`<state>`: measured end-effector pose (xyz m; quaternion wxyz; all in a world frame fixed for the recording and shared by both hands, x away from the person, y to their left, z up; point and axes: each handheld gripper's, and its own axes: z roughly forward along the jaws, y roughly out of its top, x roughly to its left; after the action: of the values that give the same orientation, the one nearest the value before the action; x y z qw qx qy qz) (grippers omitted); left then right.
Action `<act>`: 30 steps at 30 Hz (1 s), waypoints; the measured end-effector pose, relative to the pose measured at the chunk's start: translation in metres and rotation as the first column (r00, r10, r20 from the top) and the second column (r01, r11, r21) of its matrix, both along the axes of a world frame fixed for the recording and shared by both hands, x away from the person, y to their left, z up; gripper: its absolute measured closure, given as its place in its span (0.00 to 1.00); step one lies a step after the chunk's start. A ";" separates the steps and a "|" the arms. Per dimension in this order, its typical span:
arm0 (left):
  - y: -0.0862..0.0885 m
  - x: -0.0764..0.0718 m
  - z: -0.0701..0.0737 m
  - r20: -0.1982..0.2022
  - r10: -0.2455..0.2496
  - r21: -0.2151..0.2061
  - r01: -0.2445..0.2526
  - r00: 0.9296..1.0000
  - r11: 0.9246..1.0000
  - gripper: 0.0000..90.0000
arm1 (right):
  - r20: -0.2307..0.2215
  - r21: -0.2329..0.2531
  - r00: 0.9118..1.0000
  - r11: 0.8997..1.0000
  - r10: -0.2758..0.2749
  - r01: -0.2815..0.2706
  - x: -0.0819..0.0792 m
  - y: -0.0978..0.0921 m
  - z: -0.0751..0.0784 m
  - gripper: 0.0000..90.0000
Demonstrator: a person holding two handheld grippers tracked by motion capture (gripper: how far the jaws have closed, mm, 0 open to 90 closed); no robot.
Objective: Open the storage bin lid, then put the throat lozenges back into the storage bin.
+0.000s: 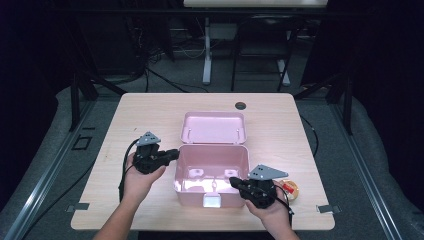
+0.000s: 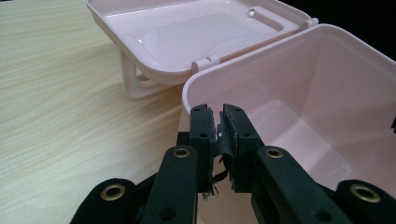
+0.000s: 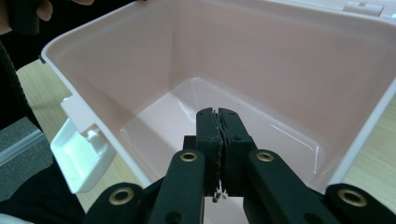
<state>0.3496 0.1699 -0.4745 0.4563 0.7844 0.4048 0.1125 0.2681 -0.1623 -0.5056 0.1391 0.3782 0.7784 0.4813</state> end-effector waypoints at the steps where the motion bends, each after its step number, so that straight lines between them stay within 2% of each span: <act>1: 0.000 0.000 0.000 0.001 -0.001 0.000 0.001 1.000 1.000 0.92 | -0.001 0.006 1.000 1.000 0.000 0.000 -0.001 0.000 0.002 0.97; 7: 0.000 0.000 0.000 -0.004 0.002 -0.007 -0.002 1.000 1.000 0.92 | 0.033 0.037 0.999 0.999 -0.005 0.004 -0.006 -0.006 0.014 0.95; 10: 0.001 0.001 0.000 0.002 -0.005 -0.006 0.005 1.000 1.000 0.92 | 0.055 0.054 0.998 0.998 -0.022 0.018 -0.007 -0.013 0.022 0.91; 19: 0.007 -0.006 0.007 0.013 0.000 -0.030 0.000 1.000 1.000 0.89 | 0.045 0.065 0.998 0.997 -0.052 0.049 -0.004 -0.034 0.031 0.75; 30: 0.014 -0.016 0.012 0.008 -0.012 -0.020 0.012 1.000 1.000 0.79 | 0.056 0.074 0.994 0.993 -0.094 0.089 0.000 -0.057 0.037 0.62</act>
<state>0.3332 0.1843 -0.4628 0.4663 0.7819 0.3993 0.1086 0.2682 -0.2197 -0.4691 0.1707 0.4037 0.7381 0.5129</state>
